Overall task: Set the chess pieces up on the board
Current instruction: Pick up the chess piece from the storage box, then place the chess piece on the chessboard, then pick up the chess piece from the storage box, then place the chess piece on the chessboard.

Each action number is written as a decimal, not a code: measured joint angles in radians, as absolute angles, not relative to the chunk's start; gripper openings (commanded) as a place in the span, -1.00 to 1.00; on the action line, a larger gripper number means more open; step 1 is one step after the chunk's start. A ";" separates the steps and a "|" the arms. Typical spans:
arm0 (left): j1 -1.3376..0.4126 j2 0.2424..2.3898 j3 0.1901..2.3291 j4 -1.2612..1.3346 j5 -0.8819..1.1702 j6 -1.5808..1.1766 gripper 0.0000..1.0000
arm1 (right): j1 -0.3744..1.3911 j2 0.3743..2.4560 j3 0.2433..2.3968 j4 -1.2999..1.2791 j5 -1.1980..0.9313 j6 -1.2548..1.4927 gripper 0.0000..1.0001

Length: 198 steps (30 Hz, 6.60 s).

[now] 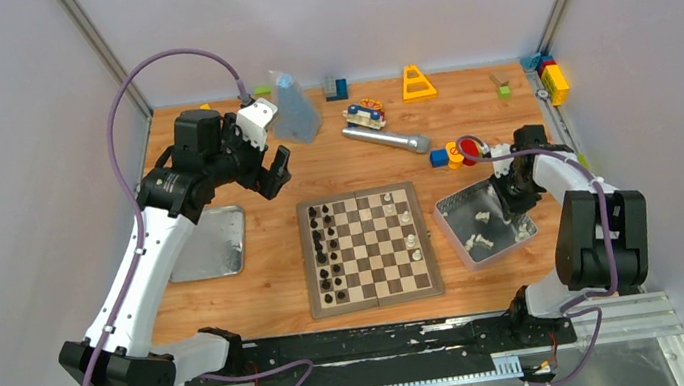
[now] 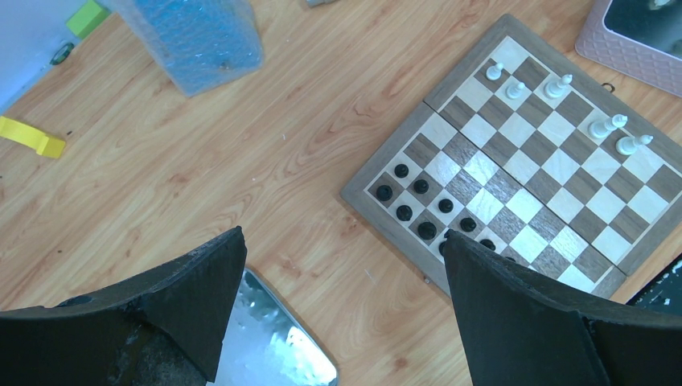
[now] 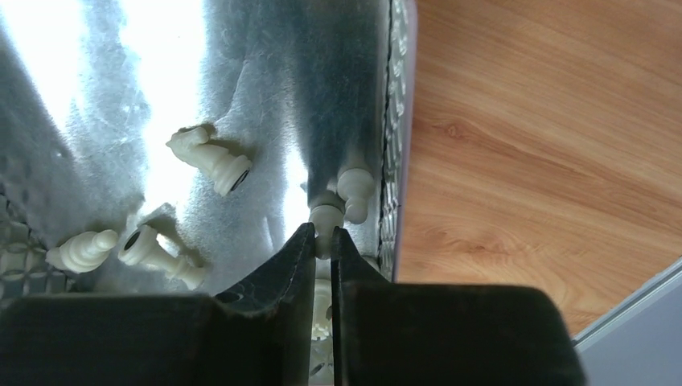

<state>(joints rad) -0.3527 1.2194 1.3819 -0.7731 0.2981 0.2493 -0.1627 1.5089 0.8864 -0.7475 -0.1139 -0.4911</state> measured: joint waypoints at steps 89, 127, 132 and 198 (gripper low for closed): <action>-0.353 1.199 1.365 -0.765 0.227 0.252 1.00 | 0.625 1.864 1.381 -0.877 -0.185 -0.363 -0.06; -0.353 1.200 1.360 -0.766 0.287 0.252 1.00 | -0.070 1.483 0.962 -0.790 -0.047 -0.435 -0.21; -0.353 1.203 1.360 -0.766 0.288 0.252 1.00 | -0.070 1.498 0.962 -0.756 -0.009 -0.446 -0.22; -0.353 1.214 1.360 -0.765 0.280 0.252 1.00 | 0.502 1.413 1.163 -0.914 -0.210 -0.432 -1.00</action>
